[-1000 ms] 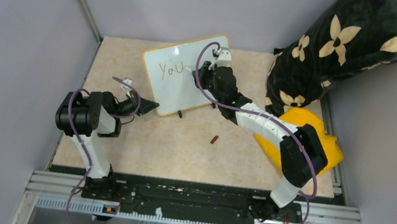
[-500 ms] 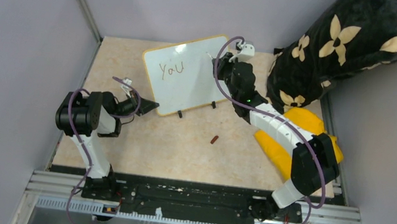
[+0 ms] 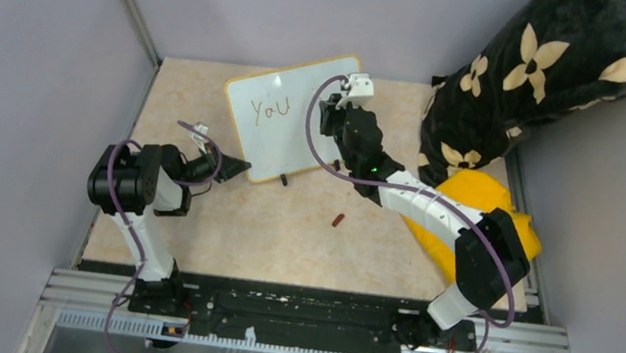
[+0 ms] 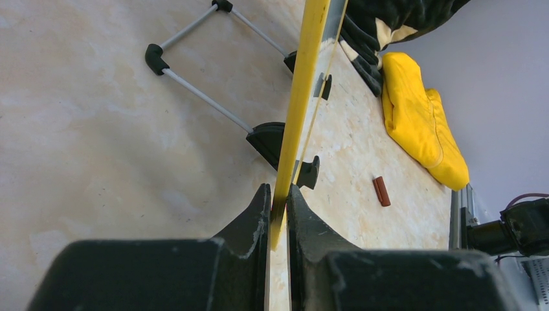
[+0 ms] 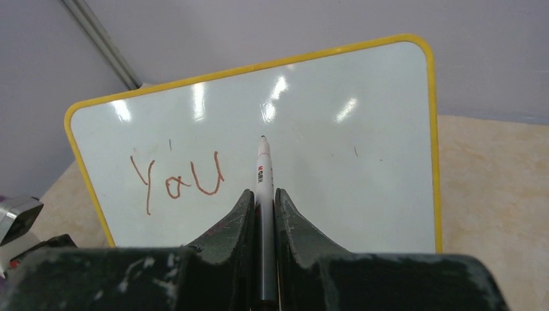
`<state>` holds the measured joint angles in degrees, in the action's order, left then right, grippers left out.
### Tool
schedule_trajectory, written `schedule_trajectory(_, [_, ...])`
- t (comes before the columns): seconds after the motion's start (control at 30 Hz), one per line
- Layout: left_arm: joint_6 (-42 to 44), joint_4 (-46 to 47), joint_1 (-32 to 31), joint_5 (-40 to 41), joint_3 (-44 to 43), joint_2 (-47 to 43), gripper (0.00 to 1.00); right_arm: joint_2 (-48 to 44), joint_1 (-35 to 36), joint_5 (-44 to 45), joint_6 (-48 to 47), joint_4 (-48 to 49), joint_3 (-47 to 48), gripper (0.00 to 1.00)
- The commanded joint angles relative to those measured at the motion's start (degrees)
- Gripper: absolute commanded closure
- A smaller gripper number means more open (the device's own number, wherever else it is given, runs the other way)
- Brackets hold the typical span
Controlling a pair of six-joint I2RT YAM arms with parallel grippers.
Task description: Write a sentence on the whiteboard
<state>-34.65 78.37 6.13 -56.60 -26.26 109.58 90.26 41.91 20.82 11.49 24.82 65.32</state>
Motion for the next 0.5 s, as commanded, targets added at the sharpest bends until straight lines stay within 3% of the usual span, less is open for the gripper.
schedule_trajectory(0.0, [0.64, -1.57, -0.42, -0.35, -0.72, -0.36, 1.00, 0.89, 0.03, 0.25, -3.13, 2.82, 2.27, 0.99])
schedule_trajectory(0.47, [0.79, -1.99, -0.36, -0.40, -0.86, -0.42, 1.00, 4.06, 0.01, -7.96, -3.72, -1.55, 5.57, 1.00])
